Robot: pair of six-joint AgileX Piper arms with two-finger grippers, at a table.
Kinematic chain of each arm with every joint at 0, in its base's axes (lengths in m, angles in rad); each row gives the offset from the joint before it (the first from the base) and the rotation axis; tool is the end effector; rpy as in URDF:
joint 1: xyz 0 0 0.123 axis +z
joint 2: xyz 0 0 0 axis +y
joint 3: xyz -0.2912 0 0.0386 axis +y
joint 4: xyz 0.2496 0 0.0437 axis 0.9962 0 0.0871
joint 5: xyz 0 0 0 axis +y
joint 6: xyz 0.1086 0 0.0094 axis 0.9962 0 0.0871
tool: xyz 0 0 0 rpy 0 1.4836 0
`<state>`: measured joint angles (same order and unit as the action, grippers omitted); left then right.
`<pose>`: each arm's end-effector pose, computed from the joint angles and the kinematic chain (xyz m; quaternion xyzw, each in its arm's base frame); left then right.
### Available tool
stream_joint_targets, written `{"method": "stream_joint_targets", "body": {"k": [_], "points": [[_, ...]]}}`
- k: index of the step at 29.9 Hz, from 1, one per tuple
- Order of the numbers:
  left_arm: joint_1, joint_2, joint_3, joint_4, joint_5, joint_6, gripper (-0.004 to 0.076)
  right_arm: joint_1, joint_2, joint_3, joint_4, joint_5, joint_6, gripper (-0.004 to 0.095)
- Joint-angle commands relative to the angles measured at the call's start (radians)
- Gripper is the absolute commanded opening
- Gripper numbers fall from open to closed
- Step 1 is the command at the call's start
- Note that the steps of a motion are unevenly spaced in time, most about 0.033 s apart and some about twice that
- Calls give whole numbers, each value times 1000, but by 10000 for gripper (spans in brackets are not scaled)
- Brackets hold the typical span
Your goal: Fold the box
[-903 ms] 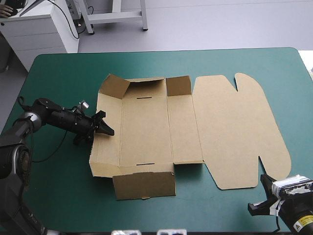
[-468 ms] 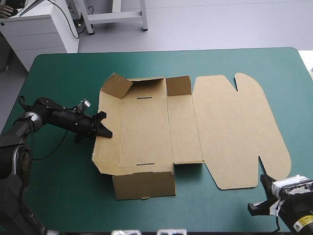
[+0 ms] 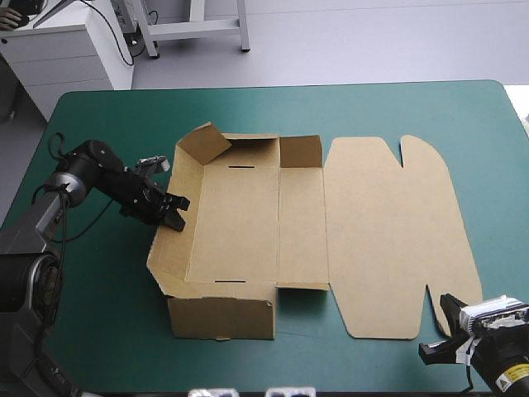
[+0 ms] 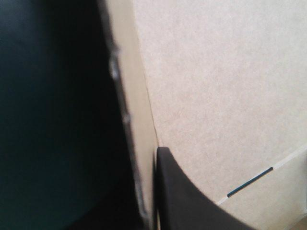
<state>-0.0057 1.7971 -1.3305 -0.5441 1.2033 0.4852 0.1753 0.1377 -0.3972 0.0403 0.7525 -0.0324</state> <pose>0.3493 -0.0547 0.2295 0.1390 0.9582 -0.2444 0.0538 0.0457 0.0112 0.2644 -0.0819 0.8309 0.0588 0.5472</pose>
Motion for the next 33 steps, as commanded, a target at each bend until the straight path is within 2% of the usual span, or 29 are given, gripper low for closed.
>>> {"method": "stream_joint_targets", "body": {"k": [1,8,12,16,24,28,33], "points": [[-93,-61,-142,136,90,11,-8,-4,16,-23,-2,-71,-3,-20],[-289,-61,-370,544,84,141,-8,-4,16,-23,-2,-71,-3,-20],[-369,-61,-423,745,79,311,-8,-4,16,-23,-2,-71,-3,-20],[-417,-61,-427,872,-5,464,-8,-4,16,-23,-2,-71,-3,-20],[-504,-59,-426,891,-329,482,-8,-4,16,-23,-2,-71,-3,-20],[-571,-53,-426,893,-344,478,-8,-4,16,-23,-2,-71,-3,-20],[-647,-51,-397,983,-322,342,-9,-4,16,-23,-2,-71,-3,-20]]}}
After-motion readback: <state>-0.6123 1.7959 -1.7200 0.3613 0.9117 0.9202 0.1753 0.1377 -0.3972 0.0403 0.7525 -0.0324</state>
